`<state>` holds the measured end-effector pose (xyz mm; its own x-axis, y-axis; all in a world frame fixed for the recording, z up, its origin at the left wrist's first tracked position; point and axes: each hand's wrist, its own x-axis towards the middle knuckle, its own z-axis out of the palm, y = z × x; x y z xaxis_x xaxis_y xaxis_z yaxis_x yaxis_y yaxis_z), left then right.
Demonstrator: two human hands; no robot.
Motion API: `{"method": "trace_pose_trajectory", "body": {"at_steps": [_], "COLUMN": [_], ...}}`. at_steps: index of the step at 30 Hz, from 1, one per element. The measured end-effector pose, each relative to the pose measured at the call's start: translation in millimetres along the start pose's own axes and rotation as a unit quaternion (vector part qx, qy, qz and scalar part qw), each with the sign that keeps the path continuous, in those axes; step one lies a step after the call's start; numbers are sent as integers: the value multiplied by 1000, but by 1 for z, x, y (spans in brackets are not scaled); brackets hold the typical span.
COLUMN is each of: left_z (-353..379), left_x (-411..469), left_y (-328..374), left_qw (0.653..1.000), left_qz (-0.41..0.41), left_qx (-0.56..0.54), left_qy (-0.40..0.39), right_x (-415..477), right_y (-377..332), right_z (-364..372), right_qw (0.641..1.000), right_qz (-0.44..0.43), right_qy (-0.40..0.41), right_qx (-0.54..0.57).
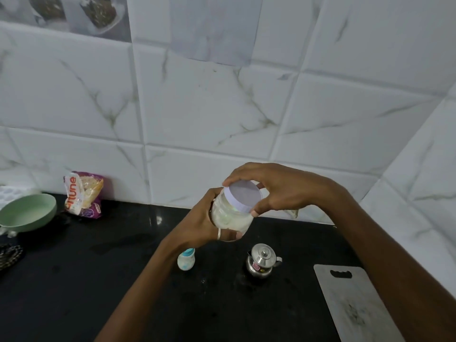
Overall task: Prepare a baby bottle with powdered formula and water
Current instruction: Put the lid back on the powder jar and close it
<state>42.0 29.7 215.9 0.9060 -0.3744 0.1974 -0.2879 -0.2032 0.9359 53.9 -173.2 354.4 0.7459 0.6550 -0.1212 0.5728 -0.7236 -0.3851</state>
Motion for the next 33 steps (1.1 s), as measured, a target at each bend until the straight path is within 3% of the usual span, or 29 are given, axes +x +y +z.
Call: {"method": "trace_pose_trajectory", "body": {"at_steps": [8,14,24,27,30,33], "left_z": [-6,-2,29,32,26,13], "left_x": [-3,-10,-20,-22,-16,-8], "left_y": [-5,-10,-13,-20,-26,-24], "left_qw": [1000,1000,991,991,994,997], "left_qz": [-3,-23,-26,-33,-57,-58], "left_qx": [21,1,-5,-2,-4,35], "left_qy": [-9,9,128,128,90,22], "right_x": [7,10,5,8,3,-6], "right_y": [-11,-13,-23,-23,-22,-22], "right_z": [6,13,52,64,59,38], "right_qw": [999,998,971,957,966,989], "right_qz": [3,27,200,245,228,141], "right_qy": [-44,-24,94,104,86,47], "right_qx": [-27,-50,-93,-116,-89,-14]}}
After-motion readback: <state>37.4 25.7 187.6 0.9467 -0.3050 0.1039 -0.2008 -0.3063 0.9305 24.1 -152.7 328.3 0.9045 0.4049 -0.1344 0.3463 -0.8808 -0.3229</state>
